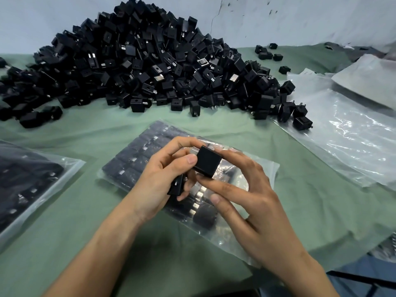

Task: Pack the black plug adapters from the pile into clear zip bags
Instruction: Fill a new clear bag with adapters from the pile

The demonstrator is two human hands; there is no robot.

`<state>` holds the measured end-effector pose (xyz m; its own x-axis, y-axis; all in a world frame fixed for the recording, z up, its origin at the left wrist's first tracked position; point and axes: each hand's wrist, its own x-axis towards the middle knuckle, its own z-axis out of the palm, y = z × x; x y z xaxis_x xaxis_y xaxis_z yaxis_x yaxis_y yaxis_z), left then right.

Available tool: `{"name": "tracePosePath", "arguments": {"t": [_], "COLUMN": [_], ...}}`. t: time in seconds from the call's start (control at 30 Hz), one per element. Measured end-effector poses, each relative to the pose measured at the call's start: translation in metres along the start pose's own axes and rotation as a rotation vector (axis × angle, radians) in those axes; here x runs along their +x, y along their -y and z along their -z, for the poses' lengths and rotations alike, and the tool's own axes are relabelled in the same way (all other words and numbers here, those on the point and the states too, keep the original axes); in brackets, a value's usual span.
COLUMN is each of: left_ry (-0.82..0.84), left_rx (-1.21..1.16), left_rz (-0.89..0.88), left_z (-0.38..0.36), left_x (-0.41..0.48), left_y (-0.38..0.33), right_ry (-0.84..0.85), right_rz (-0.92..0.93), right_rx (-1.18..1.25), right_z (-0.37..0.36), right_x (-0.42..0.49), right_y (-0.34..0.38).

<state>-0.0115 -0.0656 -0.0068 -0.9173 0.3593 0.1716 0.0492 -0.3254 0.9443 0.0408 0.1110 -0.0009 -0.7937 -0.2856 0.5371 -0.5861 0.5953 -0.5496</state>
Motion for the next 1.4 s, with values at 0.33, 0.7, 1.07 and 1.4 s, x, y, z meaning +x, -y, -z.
{"name": "tracePosePath", "arguments": {"t": [0.33, 0.7, 1.07, 1.4], "left_ry": [0.003, -0.099, -0.11, -0.175], "left_rx": [0.07, 0.039, -0.011, -0.109], "left_rz": [0.046, 0.008, -0.043, -0.046], "left_z": [-0.001, 0.0, 0.004, 0.013], "left_x": [0.0, 0.002, 0.001, 0.006], "left_y": [0.0, 0.002, 0.0, 0.001], "right_ry": [0.0, -0.028, -0.04, 0.231], "right_rz": [-0.126, -0.034, -0.134, -0.08], "right_rx": [0.235, -0.043, -0.089, -0.163], "right_z": [0.02, -0.003, 0.033, 0.058], "right_x": [0.0, 0.003, -0.021, -0.078], "right_y": [-0.003, 0.014, -0.016, -0.043]}}
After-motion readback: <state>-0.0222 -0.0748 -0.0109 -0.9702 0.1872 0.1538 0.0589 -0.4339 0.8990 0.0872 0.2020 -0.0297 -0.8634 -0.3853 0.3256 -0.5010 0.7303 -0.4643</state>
